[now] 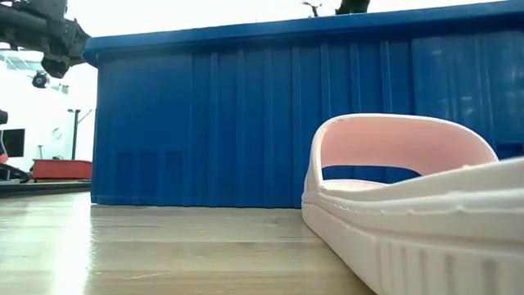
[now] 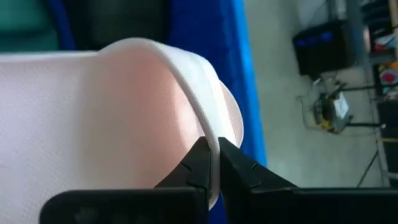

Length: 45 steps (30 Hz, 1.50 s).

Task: Pick and place slides into bin
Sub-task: Put the pink slipper into the blue bin

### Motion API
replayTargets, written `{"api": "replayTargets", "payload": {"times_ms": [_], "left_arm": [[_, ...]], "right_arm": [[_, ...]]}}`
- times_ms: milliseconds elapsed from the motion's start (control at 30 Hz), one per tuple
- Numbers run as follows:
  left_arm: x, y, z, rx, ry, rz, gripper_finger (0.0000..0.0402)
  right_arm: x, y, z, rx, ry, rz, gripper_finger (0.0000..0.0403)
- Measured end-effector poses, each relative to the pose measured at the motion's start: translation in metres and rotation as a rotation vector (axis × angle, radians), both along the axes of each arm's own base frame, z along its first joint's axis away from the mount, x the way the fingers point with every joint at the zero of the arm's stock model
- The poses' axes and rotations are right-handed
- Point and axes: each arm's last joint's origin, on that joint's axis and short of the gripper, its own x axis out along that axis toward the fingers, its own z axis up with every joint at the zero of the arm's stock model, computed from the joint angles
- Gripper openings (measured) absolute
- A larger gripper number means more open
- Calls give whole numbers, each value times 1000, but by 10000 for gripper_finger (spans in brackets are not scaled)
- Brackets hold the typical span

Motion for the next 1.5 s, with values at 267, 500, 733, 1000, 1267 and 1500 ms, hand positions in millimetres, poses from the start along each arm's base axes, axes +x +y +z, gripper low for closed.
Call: {"api": "replayTargets", "payload": {"times_ms": [267,500,733,1000,1267,1500], "left_arm": [[-2,2,0,5,3,95,2],[-2,3,0,8,3,138,2],[-3,4,0,-4,-7,163,2],[-3,4,0,-8,-10,190,2],[-3,4,0,-9,-12,191,2],[-3,4,0,-28,-29,192,2]], "right_arm": [[-2,-9,-57,48,86,9,12],[-3,-9,-96,83,94,30,12],[-7,-5,-111,168,93,12,12],[-4,-5,-116,213,41,43,12],[-8,-13,-138,194,-6,28,12],[-14,-13,-161,168,-14,2,12]]}}
